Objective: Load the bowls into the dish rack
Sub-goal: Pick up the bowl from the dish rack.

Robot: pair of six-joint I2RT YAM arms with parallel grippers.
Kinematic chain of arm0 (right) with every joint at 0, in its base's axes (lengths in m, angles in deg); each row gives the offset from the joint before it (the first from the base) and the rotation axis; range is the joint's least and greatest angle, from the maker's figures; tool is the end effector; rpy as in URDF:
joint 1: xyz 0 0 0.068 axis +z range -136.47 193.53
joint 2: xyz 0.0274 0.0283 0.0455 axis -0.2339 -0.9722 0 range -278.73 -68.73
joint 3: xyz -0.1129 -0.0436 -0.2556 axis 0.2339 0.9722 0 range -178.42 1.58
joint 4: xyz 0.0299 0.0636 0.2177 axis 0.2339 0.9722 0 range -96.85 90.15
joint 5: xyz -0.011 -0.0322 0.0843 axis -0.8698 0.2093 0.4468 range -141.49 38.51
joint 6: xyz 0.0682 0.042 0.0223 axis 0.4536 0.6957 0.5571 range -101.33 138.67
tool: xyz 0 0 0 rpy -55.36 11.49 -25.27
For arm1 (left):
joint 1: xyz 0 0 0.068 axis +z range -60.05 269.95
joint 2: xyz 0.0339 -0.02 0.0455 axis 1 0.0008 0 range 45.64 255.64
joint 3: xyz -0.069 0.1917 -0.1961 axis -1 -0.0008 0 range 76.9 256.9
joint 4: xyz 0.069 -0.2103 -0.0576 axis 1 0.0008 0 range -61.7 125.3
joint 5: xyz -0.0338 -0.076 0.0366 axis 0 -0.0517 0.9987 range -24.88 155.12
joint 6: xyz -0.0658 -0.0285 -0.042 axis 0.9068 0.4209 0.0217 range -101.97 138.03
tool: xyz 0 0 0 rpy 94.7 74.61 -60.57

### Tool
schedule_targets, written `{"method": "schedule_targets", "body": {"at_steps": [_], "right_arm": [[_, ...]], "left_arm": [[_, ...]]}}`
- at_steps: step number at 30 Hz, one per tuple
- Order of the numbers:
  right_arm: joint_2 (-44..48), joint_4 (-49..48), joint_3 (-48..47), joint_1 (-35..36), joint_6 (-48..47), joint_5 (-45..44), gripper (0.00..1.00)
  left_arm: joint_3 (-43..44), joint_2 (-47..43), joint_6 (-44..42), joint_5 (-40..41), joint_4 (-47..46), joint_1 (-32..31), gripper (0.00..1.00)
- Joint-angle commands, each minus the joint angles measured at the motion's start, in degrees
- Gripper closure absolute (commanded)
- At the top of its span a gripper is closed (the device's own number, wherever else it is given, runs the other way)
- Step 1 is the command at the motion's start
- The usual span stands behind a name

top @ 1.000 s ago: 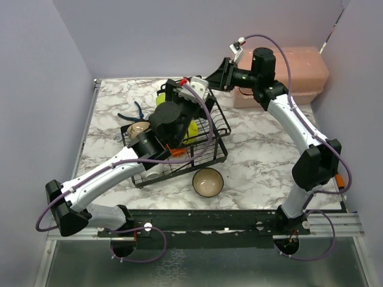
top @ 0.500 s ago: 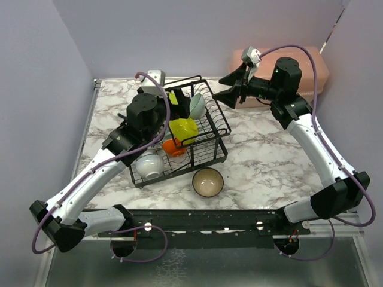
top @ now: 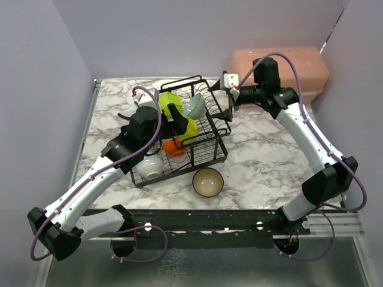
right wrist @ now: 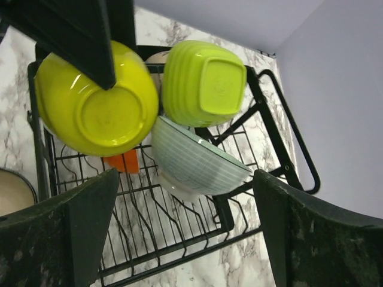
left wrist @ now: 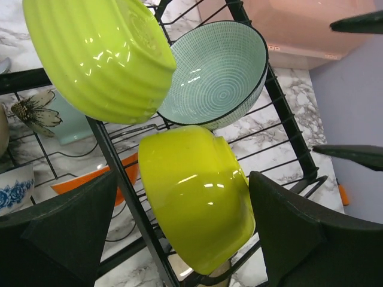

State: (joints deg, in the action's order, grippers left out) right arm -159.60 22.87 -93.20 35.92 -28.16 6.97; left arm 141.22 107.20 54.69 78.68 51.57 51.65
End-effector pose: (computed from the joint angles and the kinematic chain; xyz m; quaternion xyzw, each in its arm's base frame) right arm 0.2817 0.1830 0.4131 -0.6335 0.4611 0.3061 0.5407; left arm 0.1921 -0.1300 0.3740 -0.0556 0.8168 -0.2674 0.5081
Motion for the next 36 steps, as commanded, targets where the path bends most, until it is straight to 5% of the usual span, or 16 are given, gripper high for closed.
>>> {"method": "schedule_targets", "body": {"at_steps": [1,6,20,36], "right_arm": [[-0.6,13.9,-2.3,2.5,-23.4,-2.0,0.03],[-2.0,17.4,-3.2,4.9,-31.6,-4.9,0.02],[-7.2,16.8,-4.4,11.0,-35.9,-18.4,0.05],[-9.6,15.1,-6.2,13.6,-39.7,-29.0,0.45]], "left_arm": [[-2.1,-3.1,3.8,-2.0,1.3,0.4,0.11],[-4.3,-4.3,4.7,-2.2,1.3,0.5,0.13],[-10.1,-7.7,3.7,3.0,1.9,0.9,0.27],[-9.5,-6.8,3.0,2.5,1.8,0.9,0.27]]}}
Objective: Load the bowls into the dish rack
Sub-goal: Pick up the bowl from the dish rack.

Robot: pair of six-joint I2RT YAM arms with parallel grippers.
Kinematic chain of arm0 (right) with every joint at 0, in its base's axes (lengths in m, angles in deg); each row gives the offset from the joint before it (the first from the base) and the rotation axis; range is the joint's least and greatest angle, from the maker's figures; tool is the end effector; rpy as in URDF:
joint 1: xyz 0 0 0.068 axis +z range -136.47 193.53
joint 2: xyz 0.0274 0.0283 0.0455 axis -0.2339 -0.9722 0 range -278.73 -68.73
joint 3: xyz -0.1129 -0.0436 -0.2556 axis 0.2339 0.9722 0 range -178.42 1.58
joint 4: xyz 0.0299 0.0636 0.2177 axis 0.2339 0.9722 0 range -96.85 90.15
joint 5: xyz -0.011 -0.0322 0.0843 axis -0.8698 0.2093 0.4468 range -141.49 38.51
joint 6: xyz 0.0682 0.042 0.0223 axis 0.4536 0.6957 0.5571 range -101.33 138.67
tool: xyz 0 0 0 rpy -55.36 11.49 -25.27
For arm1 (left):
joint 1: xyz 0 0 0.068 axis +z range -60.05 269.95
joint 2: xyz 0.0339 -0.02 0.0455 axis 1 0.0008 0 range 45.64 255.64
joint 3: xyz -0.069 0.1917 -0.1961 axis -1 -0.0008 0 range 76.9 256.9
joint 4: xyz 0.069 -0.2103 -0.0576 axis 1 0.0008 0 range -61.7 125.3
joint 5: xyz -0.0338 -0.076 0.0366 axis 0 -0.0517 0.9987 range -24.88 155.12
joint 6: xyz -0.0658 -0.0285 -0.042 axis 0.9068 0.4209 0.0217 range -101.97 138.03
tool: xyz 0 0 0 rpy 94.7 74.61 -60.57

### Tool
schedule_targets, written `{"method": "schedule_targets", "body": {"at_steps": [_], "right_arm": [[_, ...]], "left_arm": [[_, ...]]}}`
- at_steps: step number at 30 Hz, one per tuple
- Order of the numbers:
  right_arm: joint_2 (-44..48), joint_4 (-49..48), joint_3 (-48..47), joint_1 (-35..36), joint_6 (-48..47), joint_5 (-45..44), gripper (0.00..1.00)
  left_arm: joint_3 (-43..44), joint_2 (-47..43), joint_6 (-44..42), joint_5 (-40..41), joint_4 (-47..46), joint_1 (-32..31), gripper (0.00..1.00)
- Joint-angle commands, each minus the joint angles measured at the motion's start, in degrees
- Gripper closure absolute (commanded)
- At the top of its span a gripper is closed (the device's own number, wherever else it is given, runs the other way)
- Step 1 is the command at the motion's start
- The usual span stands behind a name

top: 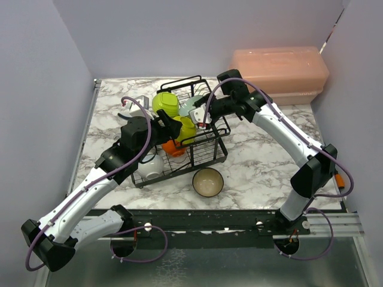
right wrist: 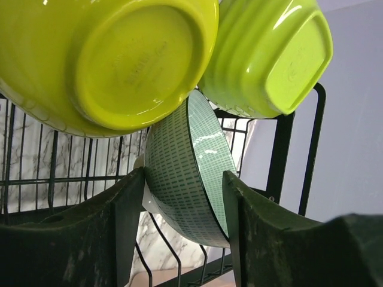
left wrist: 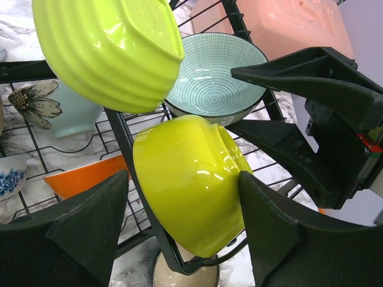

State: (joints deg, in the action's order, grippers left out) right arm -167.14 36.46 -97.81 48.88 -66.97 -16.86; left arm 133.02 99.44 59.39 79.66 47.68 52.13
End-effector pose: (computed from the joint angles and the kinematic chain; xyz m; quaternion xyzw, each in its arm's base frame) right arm 0.2760 0.2465 0.3583 -0.8193 0.3254 0.0825 0.4649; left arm 0.1716 -0.1101 0.3609 -0.0998 0.7950 -0.2974 0.5192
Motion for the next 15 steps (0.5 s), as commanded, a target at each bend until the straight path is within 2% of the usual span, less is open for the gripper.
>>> {"method": "schedule_targets", "body": {"at_steps": [1,3,11,13,15], "right_arm": [[-2.2,1.7,-1.7,0.7,-1.0,-5.7,0.47],[-2.3,2.2,-2.0,0.7,-1.1,-6.4,0.5],[-1.6,3.7,-2.8,0.9,-0.9,-7.9,0.51],[-1.4,4.1,-3.0,0.9,-1.1,-8.9,0.61],[-1.3,4.6,-3.4,0.9,-1.0,-9.9,0.65]], "left_arm": [[-1.2,0.9,-1.7,1.6,5.7,0.5,0.27],[-1.2,0.9,-1.8,1.8,5.7,0.4,0.27],[-0.3,1.1,-2.6,2.1,5.6,0.5,0.26],[0.4,1.1,-3.4,2.1,5.7,0.4,0.25],[1.1,1.3,-4.3,2.3,5.8,0.5,0.23]]}}
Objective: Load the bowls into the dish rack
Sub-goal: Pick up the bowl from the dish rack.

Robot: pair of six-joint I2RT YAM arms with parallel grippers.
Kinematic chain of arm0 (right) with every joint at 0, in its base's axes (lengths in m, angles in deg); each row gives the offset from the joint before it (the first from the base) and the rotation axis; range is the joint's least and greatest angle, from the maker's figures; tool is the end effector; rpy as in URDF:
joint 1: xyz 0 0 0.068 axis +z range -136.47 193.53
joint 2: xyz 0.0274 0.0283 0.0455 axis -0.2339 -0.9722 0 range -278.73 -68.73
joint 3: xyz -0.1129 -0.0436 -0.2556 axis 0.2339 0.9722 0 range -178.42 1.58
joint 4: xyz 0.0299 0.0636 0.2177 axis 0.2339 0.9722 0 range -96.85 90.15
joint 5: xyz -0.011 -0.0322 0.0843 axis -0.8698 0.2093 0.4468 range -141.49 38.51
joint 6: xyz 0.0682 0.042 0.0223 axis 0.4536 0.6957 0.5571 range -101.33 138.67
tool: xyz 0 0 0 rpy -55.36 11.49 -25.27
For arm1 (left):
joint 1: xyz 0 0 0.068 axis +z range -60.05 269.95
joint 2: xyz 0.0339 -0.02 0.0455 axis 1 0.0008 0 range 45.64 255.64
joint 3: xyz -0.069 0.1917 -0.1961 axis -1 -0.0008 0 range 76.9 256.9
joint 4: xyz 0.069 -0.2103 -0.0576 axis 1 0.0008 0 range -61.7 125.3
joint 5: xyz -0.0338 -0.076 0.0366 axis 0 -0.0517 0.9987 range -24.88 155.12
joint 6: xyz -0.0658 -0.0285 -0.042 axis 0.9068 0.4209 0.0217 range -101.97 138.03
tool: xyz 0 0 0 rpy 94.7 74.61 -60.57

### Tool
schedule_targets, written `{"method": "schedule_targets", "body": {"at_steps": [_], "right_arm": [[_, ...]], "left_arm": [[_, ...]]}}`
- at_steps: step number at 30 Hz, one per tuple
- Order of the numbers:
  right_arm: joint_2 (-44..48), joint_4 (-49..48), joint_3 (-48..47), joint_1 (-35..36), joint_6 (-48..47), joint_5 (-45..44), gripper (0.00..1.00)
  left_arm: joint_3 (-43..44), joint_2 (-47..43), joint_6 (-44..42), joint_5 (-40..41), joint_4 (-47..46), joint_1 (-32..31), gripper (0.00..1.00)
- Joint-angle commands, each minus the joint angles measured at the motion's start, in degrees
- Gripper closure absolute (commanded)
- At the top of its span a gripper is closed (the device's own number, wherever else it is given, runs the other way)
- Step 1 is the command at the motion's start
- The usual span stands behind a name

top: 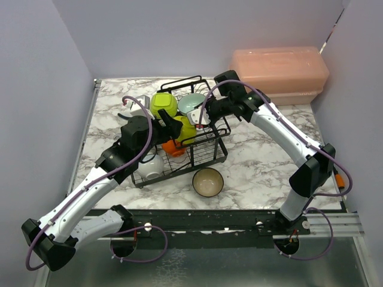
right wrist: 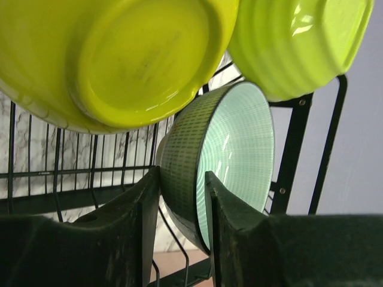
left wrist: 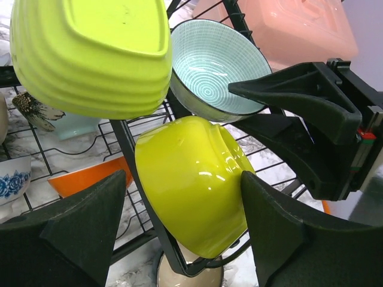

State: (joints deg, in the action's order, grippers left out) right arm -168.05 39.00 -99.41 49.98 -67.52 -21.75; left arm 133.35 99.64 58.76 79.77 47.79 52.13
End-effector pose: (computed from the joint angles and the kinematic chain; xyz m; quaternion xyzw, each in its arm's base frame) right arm 0.2767 0.2492 0.3547 -0.8290 0.3396 0.0562 0.4407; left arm 0.1721 -0.1103 0.3620 -0.0960 0.7953 -0.2940 0.5214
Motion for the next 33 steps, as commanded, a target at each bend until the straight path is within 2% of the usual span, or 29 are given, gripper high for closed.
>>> {"method": "schedule_targets", "body": {"at_steps": [1,8,11,12,14,22,25,33], "right_arm": [[-0.3,2.4,-2.1,-0.1,-0.4,-5.5,0.65],[0.1,3.5,-2.5,-0.1,-0.1,-7.3,0.66],[0.3,3.2,-2.3,-0.1,0.2,-8.1,0.91],[0.4,2.9,-2.2,-0.1,0.5,-8.4,0.96],[0.8,2.2,-1.9,0.0,0.9,-9.1,0.99],[2.5,-3.1,-1.0,0.0,6.6,-12.5,1.0],[3.9,-5.4,-0.8,0.0,10.0,-9.8,1.0],[6.9,-14.6,-0.5,0.1,27.9,0.5,1.0]], "left_arm": [[1.1,1.2,-3.9,2.3,5.9,0.4,0.22],[2.6,1.6,-4.9,2.9,6.2,0.5,0.22],[3.3,1.6,-5.5,3.6,6.4,0.5,0.2],[3.6,1.7,-5.8,3.7,6.5,0.5,0.19],[4.6,2.0,-6.7,3.9,6.7,0.5,0.16],[9.3,4.2,-9.2,6.1,8.3,0.5,0.11],[10.7,4.7,-9.7,6.2,8.2,0.5,0.1],[12.4,5.3,-11.0,4.6,7.1,0.5,0.1]]}}
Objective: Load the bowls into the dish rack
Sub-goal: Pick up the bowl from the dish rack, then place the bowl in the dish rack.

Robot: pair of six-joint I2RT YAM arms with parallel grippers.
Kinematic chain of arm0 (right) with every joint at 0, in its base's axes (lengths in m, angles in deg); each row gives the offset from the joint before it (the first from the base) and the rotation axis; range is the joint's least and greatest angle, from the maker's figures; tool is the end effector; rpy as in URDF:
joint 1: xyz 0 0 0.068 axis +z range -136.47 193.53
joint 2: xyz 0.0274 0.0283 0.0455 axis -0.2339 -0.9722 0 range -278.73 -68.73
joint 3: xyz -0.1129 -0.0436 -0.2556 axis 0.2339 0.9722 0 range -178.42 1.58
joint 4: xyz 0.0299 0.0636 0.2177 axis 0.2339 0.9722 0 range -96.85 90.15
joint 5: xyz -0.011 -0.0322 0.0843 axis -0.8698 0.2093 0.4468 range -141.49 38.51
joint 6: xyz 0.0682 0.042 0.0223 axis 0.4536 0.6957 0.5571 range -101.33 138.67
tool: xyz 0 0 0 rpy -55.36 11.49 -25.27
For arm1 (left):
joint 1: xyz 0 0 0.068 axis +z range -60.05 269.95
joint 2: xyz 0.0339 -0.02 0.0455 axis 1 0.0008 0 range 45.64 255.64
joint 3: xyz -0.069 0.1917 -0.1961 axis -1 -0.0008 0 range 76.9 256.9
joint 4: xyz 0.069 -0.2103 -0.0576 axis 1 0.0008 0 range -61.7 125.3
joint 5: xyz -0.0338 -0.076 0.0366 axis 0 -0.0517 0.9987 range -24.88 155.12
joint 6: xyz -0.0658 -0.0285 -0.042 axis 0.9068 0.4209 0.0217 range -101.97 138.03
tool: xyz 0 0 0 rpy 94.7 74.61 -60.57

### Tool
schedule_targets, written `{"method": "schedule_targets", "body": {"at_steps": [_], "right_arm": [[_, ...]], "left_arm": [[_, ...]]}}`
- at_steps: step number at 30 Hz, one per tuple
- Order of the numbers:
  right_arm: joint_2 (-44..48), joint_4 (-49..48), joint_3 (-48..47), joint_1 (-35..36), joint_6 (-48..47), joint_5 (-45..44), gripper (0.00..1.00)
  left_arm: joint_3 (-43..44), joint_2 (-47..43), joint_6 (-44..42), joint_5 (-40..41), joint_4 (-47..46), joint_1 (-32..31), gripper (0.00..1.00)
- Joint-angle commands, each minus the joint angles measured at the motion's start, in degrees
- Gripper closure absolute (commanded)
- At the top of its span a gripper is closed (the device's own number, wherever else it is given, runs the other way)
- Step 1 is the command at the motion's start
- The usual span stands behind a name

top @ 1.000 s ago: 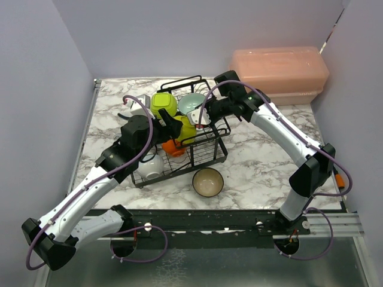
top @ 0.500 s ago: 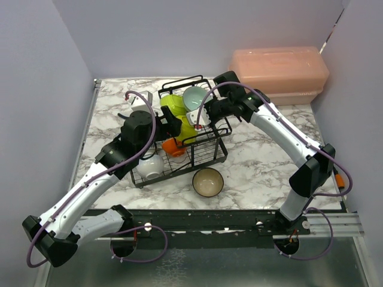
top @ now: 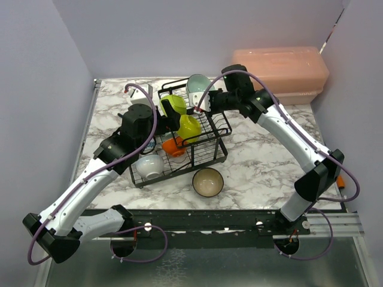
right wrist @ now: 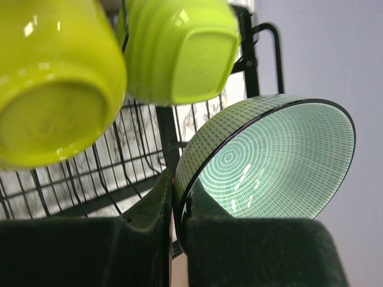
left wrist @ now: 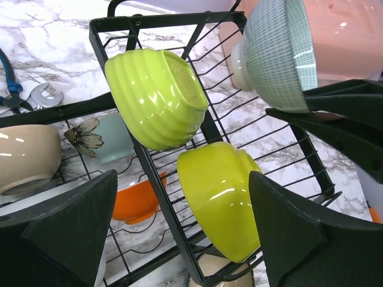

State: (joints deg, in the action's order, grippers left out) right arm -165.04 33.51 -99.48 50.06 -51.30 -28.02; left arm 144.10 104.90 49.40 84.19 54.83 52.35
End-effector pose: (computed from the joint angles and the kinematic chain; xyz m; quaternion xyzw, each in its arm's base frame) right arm 0.2789 0.2427 0.3814 -0.7534 0.4466 0.0445 0.4806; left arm 0.1843 -0.1120 0.3921 -0.0530 0.8049 -0.2150 0.5506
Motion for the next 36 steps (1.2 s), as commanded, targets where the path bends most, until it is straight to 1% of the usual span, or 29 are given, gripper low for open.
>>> {"method": "schedule_targets", "body": {"at_steps": [1,5,7,12,15,18,20,22,23,24,26,29,32,34,36], "right_arm": [[4.0,-10.6,-0.4,0.0,14.9,7.5,1.0],[4.5,-16.7,-0.3,0.0,29.0,9.5,1.0],[4.7,-18.6,-0.2,0.0,34.3,10.9,1.0],[5.6,-24.7,0.7,-0.5,50.3,15.6,1.0],[6.5,-30.5,2.6,-1.5,60.2,19.5,1.0],[6.9,-39.1,5.4,-3.3,72.7,24.9,1.0],[6.8,-48.8,8.1,-5.3,83.4,28.6,1.0],[6.0,-61.1,11.5,-7.7,95.5,33.0,1.0],[5.4,-65.3,12.4,-8.7,100.2,33.6,1.0],[5.0,-67.5,12.8,-9.2,103.6,33.4,0.99],[3.4,-69.1,12.2,-9.9,107.8,33.3,1.0],[0.9,-66.0,9.8,-10.5,110.5,30.7,1.0],[-2.1,-67.7,8.1,-11.5,114.7,32.0,1.0],[-5.0,-68.5,6.4,-12.6,120.4,32.8,0.99],[-9.1,-71.6,3.6,-13.9,127.1,36.7,1.0]], "left_arm": [[1.6,0.0,-1.7,-0.1,-0.1,0.3,0.1],[0.8,-0.2,-1.8,-1.8,-1.2,0.3,0.1],[0.2,-0.5,-1.8,-2.4,-1.9,0.3,0.1],[-1.5,-1.2,0.7,-5.5,-3.1,0.3,0.1],[-2.7,-1.5,2.5,-7.6,-3.8,0.3,0.1],[-4.0,-2.1,3.0,-8.6,-4.5,0.3,0.11],[-4.8,-2.6,3.2,-8.3,-4.6,0.3,0.11],[-5.2,-3.1,3.3,-8.0,-4.8,0.3,0.11],[-5.4,-3.3,3.3,-7.9,-4.8,0.3,0.11],[-5.6,-3.6,3.3,-7.7,-4.9,0.4,0.11],[-6.0,-4.1,3.3,-7.3,-5.0,0.3,0.11],[-6.3,-4.5,3.2,-6.8,-5.1,0.3,0.11],[-6.5,-4.7,3.2,-6.4,-5.1,0.3,0.11],[-6.6,-4.9,3.3,-6.3,-5.2,0.3,0.11],[-6.8,-4.9,3.2,-6.2,-5.4,0.3,0.11]]}}
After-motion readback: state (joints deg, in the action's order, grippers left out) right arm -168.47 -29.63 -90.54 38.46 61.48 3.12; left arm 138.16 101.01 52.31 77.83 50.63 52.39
